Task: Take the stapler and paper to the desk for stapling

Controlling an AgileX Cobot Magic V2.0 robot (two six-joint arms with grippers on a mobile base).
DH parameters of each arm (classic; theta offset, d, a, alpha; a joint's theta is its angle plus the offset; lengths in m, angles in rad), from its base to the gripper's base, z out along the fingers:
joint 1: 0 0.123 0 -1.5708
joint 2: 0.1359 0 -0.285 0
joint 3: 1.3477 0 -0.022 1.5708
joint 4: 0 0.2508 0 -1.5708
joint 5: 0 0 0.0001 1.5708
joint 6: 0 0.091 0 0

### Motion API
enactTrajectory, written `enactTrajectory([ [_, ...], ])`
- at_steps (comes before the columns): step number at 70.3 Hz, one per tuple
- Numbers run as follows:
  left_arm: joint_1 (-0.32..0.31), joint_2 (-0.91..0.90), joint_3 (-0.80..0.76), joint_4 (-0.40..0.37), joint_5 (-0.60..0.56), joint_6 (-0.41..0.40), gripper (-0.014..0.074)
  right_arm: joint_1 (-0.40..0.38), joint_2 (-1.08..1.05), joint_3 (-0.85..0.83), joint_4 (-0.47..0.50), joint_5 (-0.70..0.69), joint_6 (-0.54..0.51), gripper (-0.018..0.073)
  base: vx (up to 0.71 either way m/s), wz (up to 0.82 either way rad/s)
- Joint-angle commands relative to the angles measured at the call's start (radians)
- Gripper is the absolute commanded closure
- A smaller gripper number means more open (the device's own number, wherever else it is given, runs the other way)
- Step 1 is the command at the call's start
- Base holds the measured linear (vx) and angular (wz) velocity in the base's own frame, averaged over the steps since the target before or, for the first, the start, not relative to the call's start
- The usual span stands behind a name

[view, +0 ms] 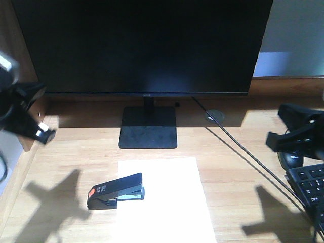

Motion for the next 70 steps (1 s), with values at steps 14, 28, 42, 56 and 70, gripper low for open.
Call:
enactTrajectory([
  [14,-0.001,-0.271,0.186,0.0,-0.171,-0.013,0.0603,-0.005,-0.202,0.093,-0.03,-0.008,-0.011,0.0569,0.0,0.0],
  [28,-0.001,-0.478,0.31,0.0,-0.151,-0.013,0.0603,-0.005,-0.403,0.248,-0.03,-0.032,-0.011,0.0569,0.0,0.0],
  [42,-0.001,-0.685,0.416,-0.012,-0.063,-0.09,0.0603,-0.005,-0.528,0.324,-0.03,-0.027,-0.01,0.0569,0.0,0.0],
  [56,-0.001,-0.812,0.45,-0.011,-0.019,-0.116,0.0603,-0.005,-0.538,0.334,-0.03,-0.014,-0.008,0.0569,0.0,0.0],
  [70,-0.001,-0.817,0.448,-0.011,-0.034,-0.116,0.0603,-0.005,-0.538,0.334,-0.03,-0.009,-0.008,0.0569,0.0,0.0],
])
